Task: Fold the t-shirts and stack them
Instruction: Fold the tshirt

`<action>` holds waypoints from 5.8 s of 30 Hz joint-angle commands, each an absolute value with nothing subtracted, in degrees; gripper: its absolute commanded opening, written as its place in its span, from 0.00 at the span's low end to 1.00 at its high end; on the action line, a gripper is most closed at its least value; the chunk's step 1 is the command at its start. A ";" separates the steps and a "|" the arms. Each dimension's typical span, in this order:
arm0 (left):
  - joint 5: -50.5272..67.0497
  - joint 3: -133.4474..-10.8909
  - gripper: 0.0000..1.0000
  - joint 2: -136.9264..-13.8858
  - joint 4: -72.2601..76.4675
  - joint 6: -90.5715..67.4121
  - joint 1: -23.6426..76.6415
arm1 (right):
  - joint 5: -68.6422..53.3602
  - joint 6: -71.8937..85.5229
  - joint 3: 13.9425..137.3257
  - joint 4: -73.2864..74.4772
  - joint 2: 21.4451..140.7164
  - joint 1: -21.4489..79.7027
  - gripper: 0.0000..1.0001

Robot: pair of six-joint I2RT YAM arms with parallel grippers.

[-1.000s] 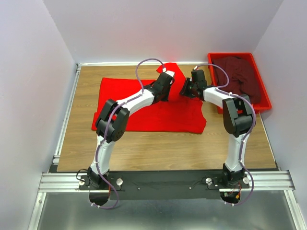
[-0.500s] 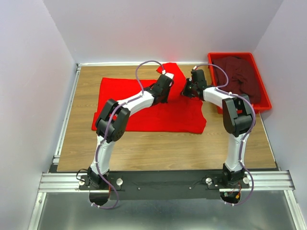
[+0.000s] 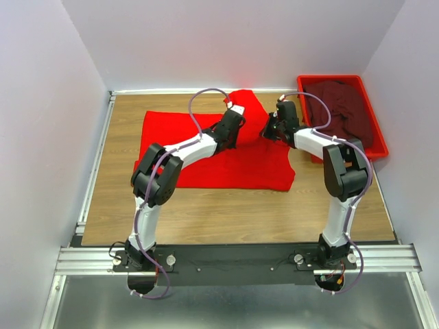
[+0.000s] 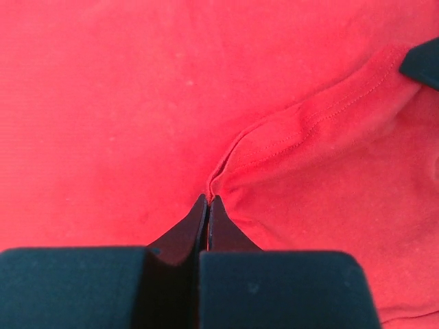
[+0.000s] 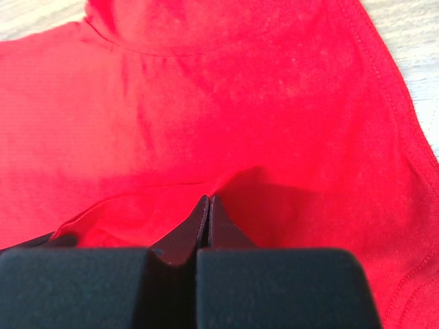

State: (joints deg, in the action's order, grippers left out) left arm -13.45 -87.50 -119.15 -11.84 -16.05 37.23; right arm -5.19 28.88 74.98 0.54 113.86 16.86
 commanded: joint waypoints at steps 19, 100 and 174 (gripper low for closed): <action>-19.86 -82.35 0.27 -116.54 -5.80 -18.37 37.09 | -2.99 27.77 68.55 -9.58 109.86 16.96 0.26; -16.17 -89.21 0.07 -121.12 -3.78 -18.46 34.10 | -8.97 27.07 83.76 -3.16 121.82 16.96 0.09; -6.16 -32.09 0.56 -81.39 -7.73 -52.03 15.47 | 4.48 43.68 36.39 17.84 85.08 26.10 0.57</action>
